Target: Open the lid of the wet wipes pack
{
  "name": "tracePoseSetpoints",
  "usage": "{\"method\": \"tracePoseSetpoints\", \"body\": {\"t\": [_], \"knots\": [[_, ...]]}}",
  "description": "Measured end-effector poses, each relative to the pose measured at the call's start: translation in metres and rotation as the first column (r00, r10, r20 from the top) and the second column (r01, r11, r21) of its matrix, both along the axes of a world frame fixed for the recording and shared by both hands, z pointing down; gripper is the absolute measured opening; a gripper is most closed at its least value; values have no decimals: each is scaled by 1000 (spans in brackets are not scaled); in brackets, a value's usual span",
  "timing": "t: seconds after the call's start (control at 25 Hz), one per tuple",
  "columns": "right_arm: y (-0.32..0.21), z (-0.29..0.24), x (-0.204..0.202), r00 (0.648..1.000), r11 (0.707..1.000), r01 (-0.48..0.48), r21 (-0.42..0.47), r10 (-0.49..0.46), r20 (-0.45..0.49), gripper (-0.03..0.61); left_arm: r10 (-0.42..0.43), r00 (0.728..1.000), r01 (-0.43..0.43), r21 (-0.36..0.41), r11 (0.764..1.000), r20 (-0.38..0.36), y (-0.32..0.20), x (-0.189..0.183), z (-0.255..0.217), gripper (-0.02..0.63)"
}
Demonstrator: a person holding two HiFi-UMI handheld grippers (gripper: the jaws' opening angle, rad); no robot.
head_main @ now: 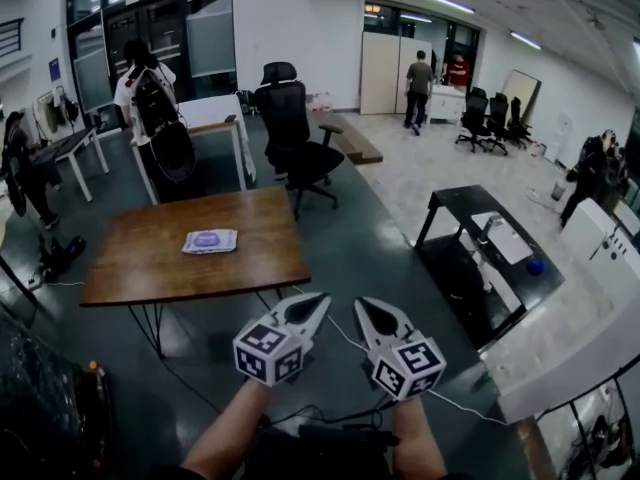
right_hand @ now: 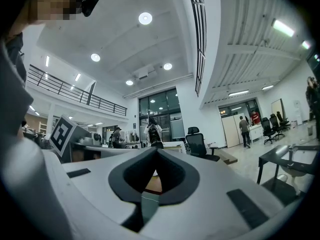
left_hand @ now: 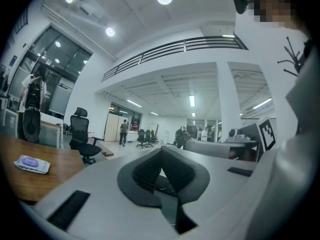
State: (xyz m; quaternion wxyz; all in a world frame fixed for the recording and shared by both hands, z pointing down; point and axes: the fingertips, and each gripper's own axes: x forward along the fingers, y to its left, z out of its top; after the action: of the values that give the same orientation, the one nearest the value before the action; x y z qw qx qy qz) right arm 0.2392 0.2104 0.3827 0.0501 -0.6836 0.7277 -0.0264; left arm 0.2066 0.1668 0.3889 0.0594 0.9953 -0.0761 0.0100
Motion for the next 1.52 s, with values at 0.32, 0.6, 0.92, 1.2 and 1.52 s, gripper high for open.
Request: {"method": "tracePoseSetpoints", "body": {"t": [0.32,0.6,0.92,1.2,1.52], "knots": [[-60,1,-40,997,997,72,-31,-71,6,9,-88,996,89,-29,996,21,-61,-49,8,-5],[-125,0,-72,994,993,107,-46,-107,2,9,-129,991,130,-41,991,24,-125,-85,9,-5],[-187,1,-123,990,989,143,-42,-144,0,9,-159,987,161,-52,986,28,-185,-139,13,-5],[-231,10,-165,984,982,178,-70,-179,-13,9,-188,981,191,-70,979,47,-225,-178,27,-5],[-273,22,-182,974,969,224,-105,-225,-6,9,-234,970,240,-107,965,61,-263,-195,44,-5]]}}
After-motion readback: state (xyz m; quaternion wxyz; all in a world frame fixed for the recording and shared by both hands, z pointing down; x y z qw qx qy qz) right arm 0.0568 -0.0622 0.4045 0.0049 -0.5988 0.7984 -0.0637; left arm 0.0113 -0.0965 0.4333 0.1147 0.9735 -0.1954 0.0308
